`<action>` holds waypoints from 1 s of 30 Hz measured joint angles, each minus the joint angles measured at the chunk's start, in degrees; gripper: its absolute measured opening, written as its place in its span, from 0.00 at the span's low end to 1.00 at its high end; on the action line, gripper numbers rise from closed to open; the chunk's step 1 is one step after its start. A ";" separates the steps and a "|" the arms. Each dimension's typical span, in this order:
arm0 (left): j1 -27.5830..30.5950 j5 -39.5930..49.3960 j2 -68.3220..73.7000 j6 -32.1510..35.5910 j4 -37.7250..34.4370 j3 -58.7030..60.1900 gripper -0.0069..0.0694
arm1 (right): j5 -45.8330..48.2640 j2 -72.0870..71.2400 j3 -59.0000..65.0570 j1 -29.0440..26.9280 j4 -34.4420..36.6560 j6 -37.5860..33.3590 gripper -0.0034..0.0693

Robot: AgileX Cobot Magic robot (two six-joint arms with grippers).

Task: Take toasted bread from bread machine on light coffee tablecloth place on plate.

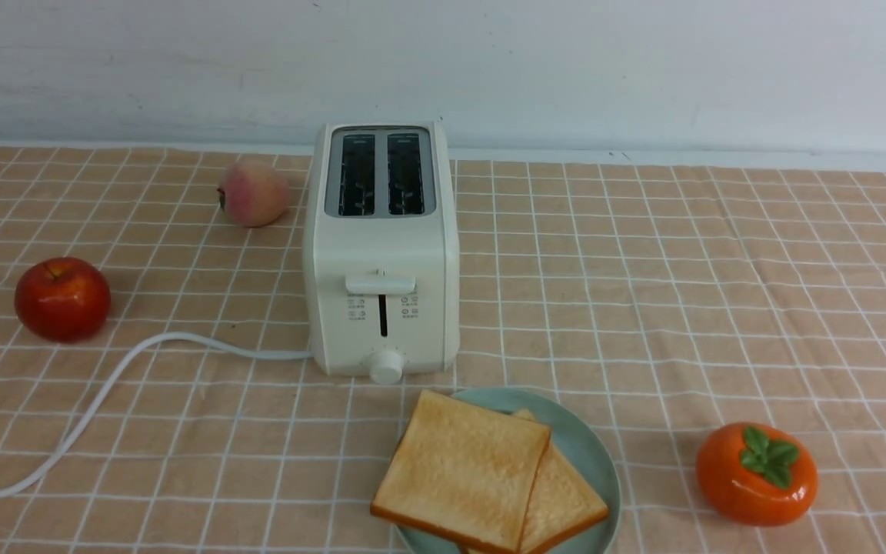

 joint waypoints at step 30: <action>7.97 -0.36 0.00 0.00 -0.60 0.00 0.14 | -0.12 -0.18 0.94 -0.07 0.79 0.03 0.13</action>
